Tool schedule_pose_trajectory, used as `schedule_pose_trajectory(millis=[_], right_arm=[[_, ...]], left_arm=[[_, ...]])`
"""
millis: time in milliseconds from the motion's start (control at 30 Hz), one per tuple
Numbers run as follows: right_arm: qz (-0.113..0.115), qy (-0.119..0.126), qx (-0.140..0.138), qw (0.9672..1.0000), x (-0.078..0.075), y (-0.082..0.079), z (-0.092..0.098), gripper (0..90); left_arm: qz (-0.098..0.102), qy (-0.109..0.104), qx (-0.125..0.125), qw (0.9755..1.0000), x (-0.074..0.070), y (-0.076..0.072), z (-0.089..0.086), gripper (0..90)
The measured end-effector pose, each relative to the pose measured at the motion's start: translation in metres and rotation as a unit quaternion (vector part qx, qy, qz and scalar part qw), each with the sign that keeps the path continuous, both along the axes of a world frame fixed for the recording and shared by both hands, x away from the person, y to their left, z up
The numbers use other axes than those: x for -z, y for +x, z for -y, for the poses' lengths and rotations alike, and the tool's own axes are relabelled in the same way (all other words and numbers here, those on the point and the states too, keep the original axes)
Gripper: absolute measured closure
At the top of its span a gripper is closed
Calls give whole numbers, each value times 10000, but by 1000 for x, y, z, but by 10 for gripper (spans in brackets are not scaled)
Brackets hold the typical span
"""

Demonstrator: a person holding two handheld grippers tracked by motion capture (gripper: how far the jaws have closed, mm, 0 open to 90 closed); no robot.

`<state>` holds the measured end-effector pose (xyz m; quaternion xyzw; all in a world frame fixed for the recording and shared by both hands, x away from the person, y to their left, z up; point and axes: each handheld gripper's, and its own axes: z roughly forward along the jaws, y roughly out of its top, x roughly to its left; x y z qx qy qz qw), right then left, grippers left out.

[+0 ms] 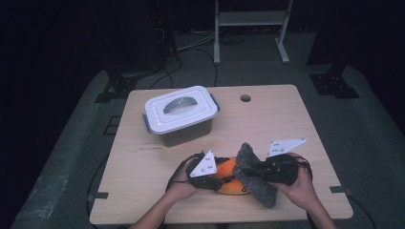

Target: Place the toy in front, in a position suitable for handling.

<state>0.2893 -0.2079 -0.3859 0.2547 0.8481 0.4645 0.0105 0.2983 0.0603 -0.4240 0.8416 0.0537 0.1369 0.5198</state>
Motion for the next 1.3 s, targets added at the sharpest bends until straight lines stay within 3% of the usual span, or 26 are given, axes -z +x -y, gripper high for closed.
schedule_pose_trajectory(millis=[200, 300, 367, 433, 500, 567, 600, 700, 833, 933, 1133, 1300], right_arm=[[-251, 121, 68, 9996, 15, 4, 16, 781], [-365, 66, 201, 9991, 21, 3, 26, 781], [-289, -48, 306, 9991, 20, 2, 30, 782], [-72, -94, 382, 9992, 14, -1, 29, 784], [-7, 101, 252, 9996, 7, -3, 23, 784], [0, 88, 160, 9998, 5, -3, 16, 782], [-38, -3, 107, 9999, 9, -2, 12, 782], [-250, 146, 64, 9996, 16, 2, 16, 780], [-422, 55, 244, 9988, 26, 6, 28, 778], [-466, -122, 363, 9982, 28, 6, 33, 778], [-355, -58, 265, 9990, 19, 1, 26, 779], [-567, -134, 245, 9980, 28, 6, 28, 777]], left_arm=[[-155, 81, 136, 9998, 2, 0, -5, 389], [-222, 124, 133, 9996, 2, -2, -8, 380], [-312, 73, 93, 9994, 3, -2, -10, 378], [-341, 63, 142, 9993, 4, -2, -9, 378], [-345, 75, 191, 9992, 4, -2, -8, 379], [-343, 114, 200, 9991, 4, -1, -9, 380], [-361, 111, 198, 9991, 4, -1, -10, 381], [-420, 96, 203, 9989, 5, 2, -12, 380], [-528, 83, 189, 9984, 6, 6, -16, 375], [-612, 64, 163, 9980, 6, 7, -20, 371], [-634, 64, 159, 9978, 7, 9, -22, 369], [-721, 86, 115, 9973, 7, 13, -27, 362]])
